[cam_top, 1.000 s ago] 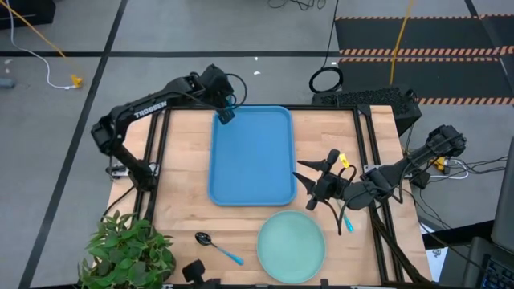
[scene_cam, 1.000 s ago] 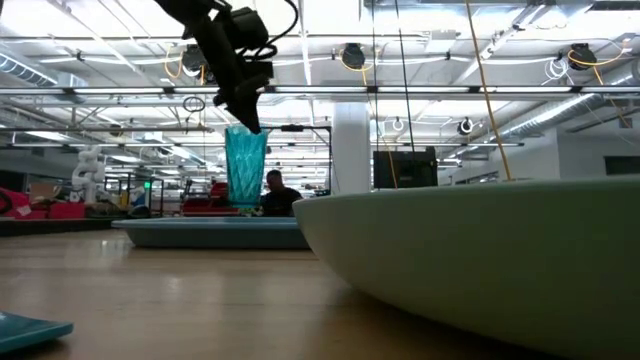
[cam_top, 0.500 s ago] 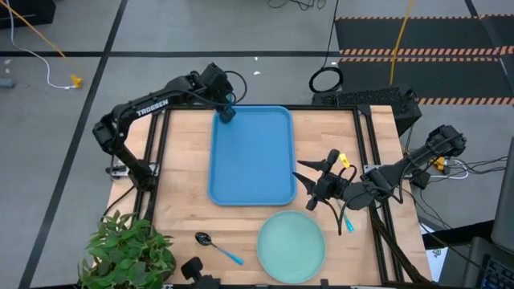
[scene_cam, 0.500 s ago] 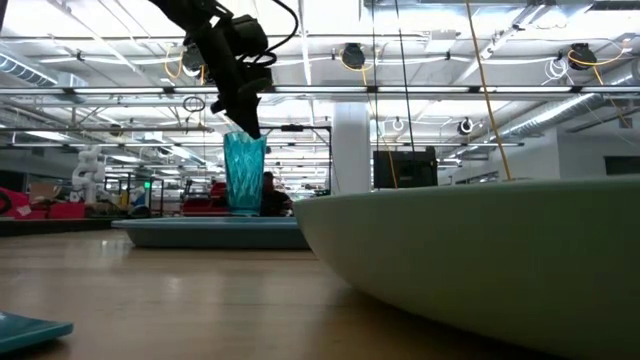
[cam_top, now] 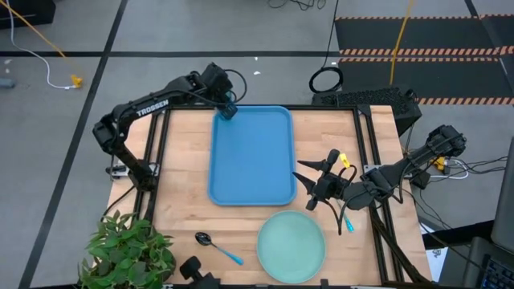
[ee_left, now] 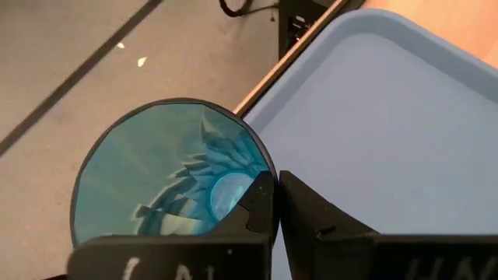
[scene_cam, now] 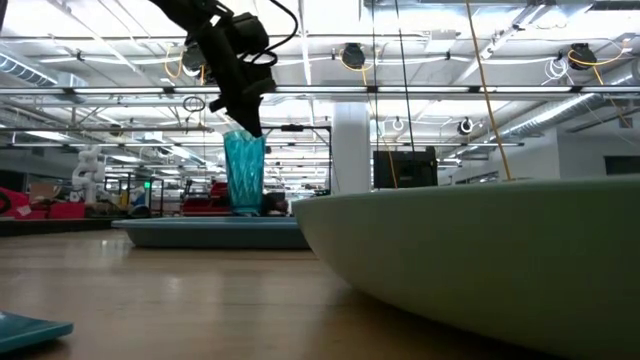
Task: Pick and place plate/cup/fork/spoon on tray
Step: Put the blue cup on the blue serving tray
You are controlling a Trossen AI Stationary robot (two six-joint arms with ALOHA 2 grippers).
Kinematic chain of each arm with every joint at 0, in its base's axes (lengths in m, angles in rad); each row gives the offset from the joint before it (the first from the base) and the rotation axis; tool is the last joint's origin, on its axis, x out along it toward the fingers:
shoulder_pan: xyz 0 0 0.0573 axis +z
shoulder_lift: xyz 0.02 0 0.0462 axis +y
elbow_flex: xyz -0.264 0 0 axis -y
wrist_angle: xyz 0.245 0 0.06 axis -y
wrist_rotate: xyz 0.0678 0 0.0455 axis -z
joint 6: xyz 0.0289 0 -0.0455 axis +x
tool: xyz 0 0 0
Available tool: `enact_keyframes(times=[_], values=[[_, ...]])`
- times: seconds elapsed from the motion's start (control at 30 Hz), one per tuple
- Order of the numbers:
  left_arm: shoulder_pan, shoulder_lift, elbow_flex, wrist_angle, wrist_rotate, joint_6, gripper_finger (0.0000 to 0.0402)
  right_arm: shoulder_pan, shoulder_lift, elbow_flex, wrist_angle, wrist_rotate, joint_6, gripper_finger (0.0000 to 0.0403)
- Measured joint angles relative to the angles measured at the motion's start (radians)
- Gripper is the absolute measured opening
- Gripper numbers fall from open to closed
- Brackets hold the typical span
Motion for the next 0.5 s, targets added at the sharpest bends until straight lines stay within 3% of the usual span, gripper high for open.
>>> enact_keyframes(times=[0.5], values=[[-0.031, 0.057, -0.001, 0.022, -0.061, 0.046, 0.0034, 0.0, 0.0, 0.0, 0.0, 0.0, 0.0, 0.0164]])
